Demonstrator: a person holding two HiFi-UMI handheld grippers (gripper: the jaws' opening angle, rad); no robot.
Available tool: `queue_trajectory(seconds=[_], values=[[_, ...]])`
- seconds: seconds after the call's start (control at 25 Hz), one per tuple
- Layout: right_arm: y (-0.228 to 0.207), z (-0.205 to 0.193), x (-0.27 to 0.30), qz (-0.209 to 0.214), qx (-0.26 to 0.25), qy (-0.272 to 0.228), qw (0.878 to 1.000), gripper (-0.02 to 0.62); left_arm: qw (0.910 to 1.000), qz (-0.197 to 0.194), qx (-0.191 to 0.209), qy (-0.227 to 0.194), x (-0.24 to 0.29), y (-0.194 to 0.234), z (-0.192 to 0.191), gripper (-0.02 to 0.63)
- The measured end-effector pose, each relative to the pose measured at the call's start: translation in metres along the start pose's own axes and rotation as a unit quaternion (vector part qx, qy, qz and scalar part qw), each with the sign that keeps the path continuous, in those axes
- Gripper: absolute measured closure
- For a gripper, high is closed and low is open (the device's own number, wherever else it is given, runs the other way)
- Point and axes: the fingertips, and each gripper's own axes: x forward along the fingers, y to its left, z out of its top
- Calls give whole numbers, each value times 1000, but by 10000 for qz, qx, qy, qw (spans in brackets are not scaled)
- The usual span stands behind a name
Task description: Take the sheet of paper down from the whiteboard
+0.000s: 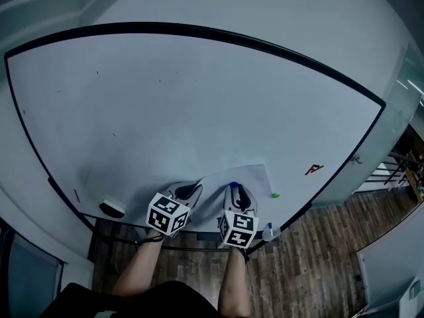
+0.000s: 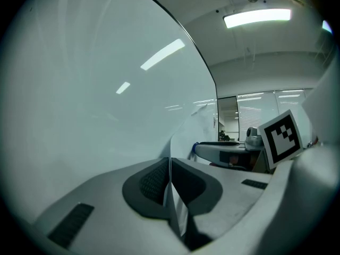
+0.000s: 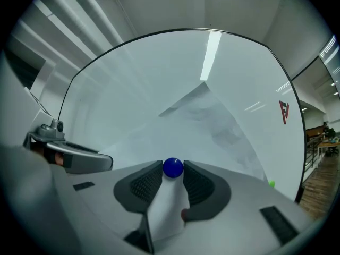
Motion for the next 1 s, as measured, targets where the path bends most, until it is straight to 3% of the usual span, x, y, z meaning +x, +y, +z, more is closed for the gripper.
queue_trajectory(seconds=[0.44,1.0], values=[[-4,2,5,-87,137,-8,9999,465,10000,37,-68,-2,1,1,-1,577],[-6,-1,4,-46,294,-15,9996,465,9984,63,-550,-131,-6,9,-9,578]])
